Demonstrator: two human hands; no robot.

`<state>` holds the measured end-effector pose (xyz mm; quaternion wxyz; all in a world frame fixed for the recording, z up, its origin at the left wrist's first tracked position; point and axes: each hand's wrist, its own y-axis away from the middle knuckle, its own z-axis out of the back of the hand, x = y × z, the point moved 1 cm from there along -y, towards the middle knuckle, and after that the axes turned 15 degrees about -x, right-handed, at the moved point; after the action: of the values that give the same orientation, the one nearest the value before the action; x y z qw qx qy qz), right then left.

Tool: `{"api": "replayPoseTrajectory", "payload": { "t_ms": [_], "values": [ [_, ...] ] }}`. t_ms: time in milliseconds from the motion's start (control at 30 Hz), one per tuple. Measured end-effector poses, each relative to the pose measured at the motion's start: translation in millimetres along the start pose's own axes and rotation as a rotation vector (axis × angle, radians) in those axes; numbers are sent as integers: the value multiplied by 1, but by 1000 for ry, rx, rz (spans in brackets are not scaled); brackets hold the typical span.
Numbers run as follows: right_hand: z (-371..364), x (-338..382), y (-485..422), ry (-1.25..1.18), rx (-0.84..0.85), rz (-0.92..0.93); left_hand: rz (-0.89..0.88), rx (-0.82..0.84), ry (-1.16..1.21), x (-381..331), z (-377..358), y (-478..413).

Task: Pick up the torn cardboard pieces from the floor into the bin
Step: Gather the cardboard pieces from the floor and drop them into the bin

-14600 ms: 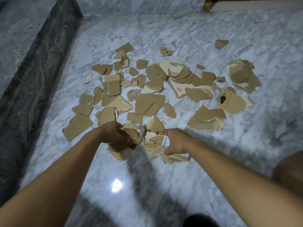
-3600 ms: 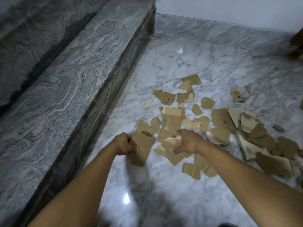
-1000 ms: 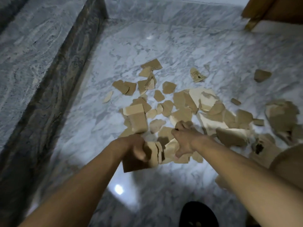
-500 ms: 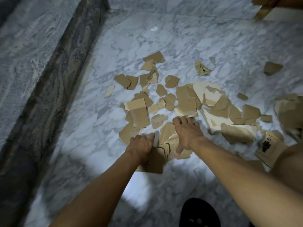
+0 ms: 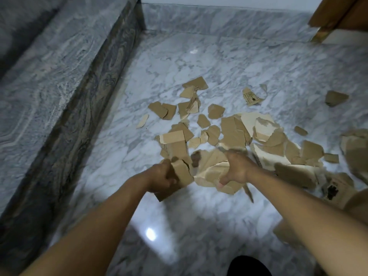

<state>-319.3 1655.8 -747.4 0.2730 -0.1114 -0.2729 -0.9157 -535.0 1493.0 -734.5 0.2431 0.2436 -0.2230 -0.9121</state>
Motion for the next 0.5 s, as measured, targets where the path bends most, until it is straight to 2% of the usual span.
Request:
{"api": "replayPoseTrajectory", "payload": {
  "t_ms": [67,133,200,300,367,500],
  "values": [
    [15,6,-10,5,-35,39,80,-71,-43,15,11,-7],
    [21,14,-18,65,-52,98,121,-74,-129,19,4,-6],
    [20,24,-24,118,-61,155,129,-98,-151,13,-14,-1],
    [2,42,-30,181,-51,311,151,-228,-188,7,-33,-4],
    [-13,49,-32,237,-56,387,145,-242,-207,8,-32,-10],
    [-23,55,-32,288,-97,407,160,-202,-60,14,-27,-20]
  ]
}}
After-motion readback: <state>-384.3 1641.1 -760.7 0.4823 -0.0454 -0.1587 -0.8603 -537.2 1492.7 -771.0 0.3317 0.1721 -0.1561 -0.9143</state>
